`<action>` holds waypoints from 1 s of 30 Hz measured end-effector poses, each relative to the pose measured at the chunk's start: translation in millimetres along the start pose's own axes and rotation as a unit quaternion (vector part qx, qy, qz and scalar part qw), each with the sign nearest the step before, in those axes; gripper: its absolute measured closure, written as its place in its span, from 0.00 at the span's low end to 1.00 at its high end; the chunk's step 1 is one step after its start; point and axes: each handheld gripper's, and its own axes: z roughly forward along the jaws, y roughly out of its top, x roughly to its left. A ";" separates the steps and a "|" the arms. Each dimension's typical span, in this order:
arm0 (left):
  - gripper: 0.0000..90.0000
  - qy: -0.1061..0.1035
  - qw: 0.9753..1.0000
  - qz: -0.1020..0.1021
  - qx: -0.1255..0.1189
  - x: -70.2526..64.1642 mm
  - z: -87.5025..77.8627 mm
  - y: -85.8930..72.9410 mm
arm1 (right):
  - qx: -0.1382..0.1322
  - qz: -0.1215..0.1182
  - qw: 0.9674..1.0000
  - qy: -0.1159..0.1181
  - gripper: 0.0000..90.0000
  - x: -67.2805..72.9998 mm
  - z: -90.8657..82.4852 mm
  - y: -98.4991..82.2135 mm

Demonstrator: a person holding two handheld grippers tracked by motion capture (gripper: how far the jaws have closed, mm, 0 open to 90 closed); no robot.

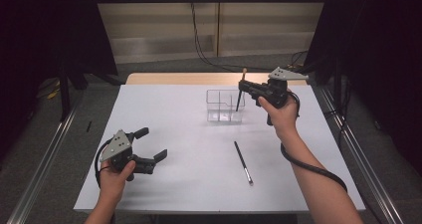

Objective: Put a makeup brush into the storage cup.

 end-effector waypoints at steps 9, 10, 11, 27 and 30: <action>0.00 0.005 1.000 0.005 0.003 1.0 -4.3 -2.0 | -0.009 -0.004 1.000 -0.005 0.93 -1.2 2.9 6.4; 0.00 0.006 1.000 0.002 0.001 1.1 -4.9 -2.6 | -0.010 -0.007 1.000 -0.007 0.93 -1.7 4.2 7.9; 0.00 0.007 1.000 0.002 0.001 1.4 -5.6 -3.0 | -0.010 -0.007 1.000 -0.009 0.93 -1.8 4.9 8.5; 0.00 0.008 1.000 0.009 0.006 0.8 -12.6 -9.5 | -0.012 -0.016 0.999 -0.030 0.93 -9.9 16.0 13.3; 0.00 0.004 1.000 0.007 0.005 -0.3 -13.5 -11.0 | -0.011 -0.015 0.999 -0.037 0.93 -12.5 18.5 11.6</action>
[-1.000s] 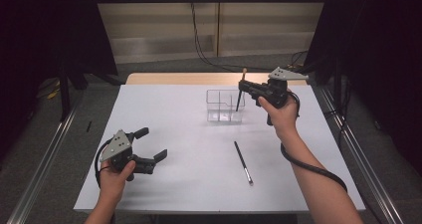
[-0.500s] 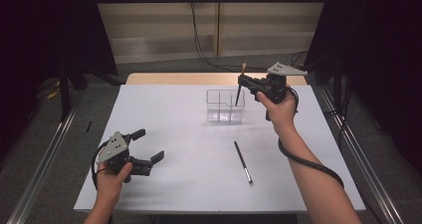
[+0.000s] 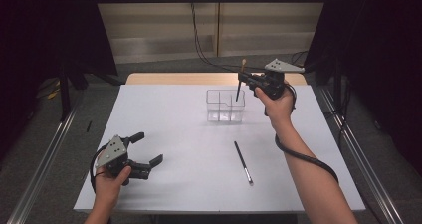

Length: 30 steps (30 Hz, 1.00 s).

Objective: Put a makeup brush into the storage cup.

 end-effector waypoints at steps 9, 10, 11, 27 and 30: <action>0.00 0.000 1.000 -0.003 -0.005 -0.5 -3.0 -1.0 | -0.005 0.002 1.000 -0.008 0.93 -4.8 3.3 -3.2; 0.00 0.000 1.000 -0.006 -0.008 -1.0 -3.3 -0.7 | -0.004 0.001 1.000 -0.009 0.93 -5.0 3.7 -3.6; 0.00 0.000 1.000 -0.005 -0.008 -1.1 -3.8 -0.5 | -0.004 0.000 1.000 -0.010 0.93 -5.3 4.1 -4.0; 0.00 0.001 1.000 -0.001 -0.009 -0.4 -6.0 -0.6 | 0.017 -0.009 1.000 -0.011 0.93 -4.5 9.6 -19.4; 0.00 0.001 1.000 0.000 -0.010 -0.3 -5.6 -0.4 | 0.019 -0.012 1.000 -0.013 0.93 -4.4 9.7 -20.2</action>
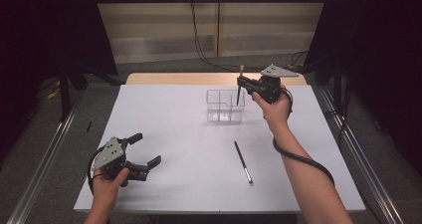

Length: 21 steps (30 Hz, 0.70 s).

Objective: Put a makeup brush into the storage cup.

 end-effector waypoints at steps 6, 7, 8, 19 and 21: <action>0.00 0.001 1.000 -0.002 0.000 1.5 -1.0 -1.3 | -0.001 0.000 1.000 -0.003 0.93 -1.4 0.0 -3.5; 0.00 0.002 1.000 -0.003 0.000 2.1 -1.0 -1.8 | -0.001 0.001 1.000 -0.003 0.93 -1.4 0.1 -4.4; 0.00 0.002 1.000 -0.003 0.000 2.1 -1.0 -1.8 | 0.000 0.002 1.000 -0.004 0.93 -1.3 0.2 -5.3; 0.00 -0.002 1.000 -0.003 0.003 2.4 -0.5 -5.4 | 0.007 -0.004 1.000 -0.003 0.93 0.0 2.8 -11.8; 0.00 -0.002 1.000 -0.002 0.004 2.1 -0.3 -5.4 | 0.008 -0.005 1.000 -0.002 0.93 0.2 3.4 -13.1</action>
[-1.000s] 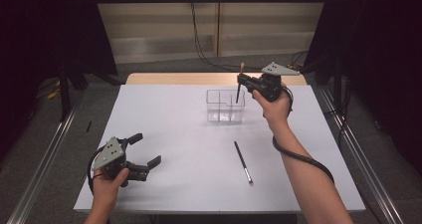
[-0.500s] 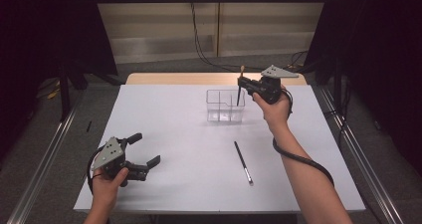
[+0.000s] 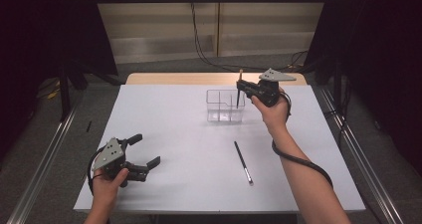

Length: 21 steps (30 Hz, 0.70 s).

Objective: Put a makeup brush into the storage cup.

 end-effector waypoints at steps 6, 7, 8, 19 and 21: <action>0.00 0.001 1.000 0.002 -0.001 0.4 -1.1 0.6 | 0.002 0.000 1.000 0.000 0.93 0.5 1.6 -3.6; 0.00 0.002 1.000 0.003 0.000 0.5 -1.2 0.5 | 0.003 0.002 1.000 0.000 0.93 0.5 1.7 -4.1; 0.00 0.002 1.000 0.003 -0.001 0.7 -1.3 0.5 | 0.003 0.001 1.000 -0.001 0.93 0.4 1.8 -4.5; 0.00 0.002 1.000 0.005 0.000 0.4 -0.9 0.7 | -0.004 0.007 1.000 0.006 0.67 1.2 -3.6 -6.9; 0.00 0.003 1.000 0.005 0.000 0.3 -0.9 0.7 | -0.005 0.007 1.000 0.009 0.55 1.2 -6.0 -7.7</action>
